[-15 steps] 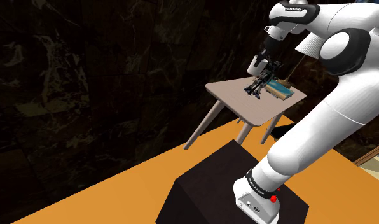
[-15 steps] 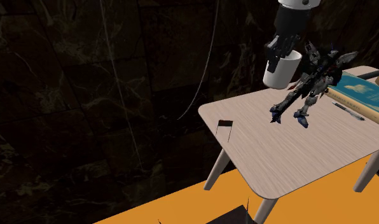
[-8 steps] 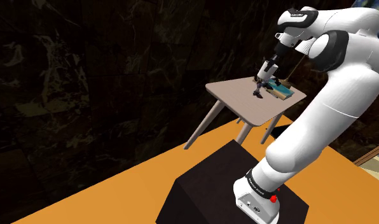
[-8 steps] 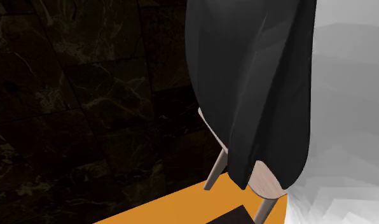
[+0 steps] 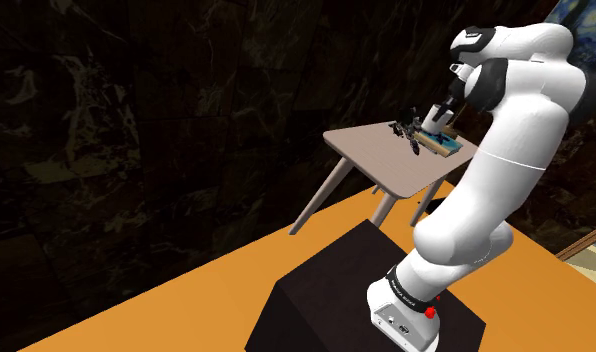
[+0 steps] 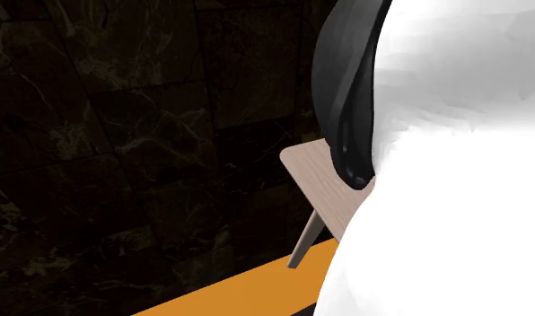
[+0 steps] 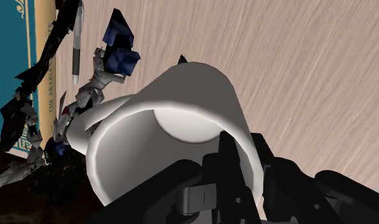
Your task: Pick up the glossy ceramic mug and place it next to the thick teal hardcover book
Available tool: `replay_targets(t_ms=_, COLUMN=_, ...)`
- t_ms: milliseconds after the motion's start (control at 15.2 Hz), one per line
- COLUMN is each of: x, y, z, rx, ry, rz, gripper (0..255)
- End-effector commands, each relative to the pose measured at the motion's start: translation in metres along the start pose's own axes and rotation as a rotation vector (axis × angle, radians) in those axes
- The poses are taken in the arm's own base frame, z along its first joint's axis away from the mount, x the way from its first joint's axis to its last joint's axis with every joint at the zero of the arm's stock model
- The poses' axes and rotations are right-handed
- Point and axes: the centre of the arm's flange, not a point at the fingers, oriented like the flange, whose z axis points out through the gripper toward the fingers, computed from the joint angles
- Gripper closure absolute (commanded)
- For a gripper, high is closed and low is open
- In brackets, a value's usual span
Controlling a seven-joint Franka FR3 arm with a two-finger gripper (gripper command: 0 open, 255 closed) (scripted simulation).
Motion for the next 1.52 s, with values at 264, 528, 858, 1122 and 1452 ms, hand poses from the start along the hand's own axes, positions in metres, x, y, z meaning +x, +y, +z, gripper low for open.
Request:
replay_targets(t_ms=264, x=-0.056, y=0.060, z=0.009, rx=-0.001, ry=0.001, rz=-0.003, gripper=255)
replay_targets(t_ms=528, x=-0.092, y=0.098, z=0.016, rx=-0.001, ry=0.001, rz=-0.003, gripper=255)
replay_targets(t_ms=858, x=-0.133, y=0.140, z=0.024, rx=-0.001, ry=0.001, rz=-0.003, gripper=255)
replay_targets(t_ms=1122, x=-0.135, y=0.139, z=0.045, rx=-0.001, ry=0.001, rz=-0.003, gripper=255)
replay_targets(t_ms=1452, x=-0.137, y=0.137, z=0.071, rx=-0.001, ry=0.001, rz=-0.003, gripper=255)
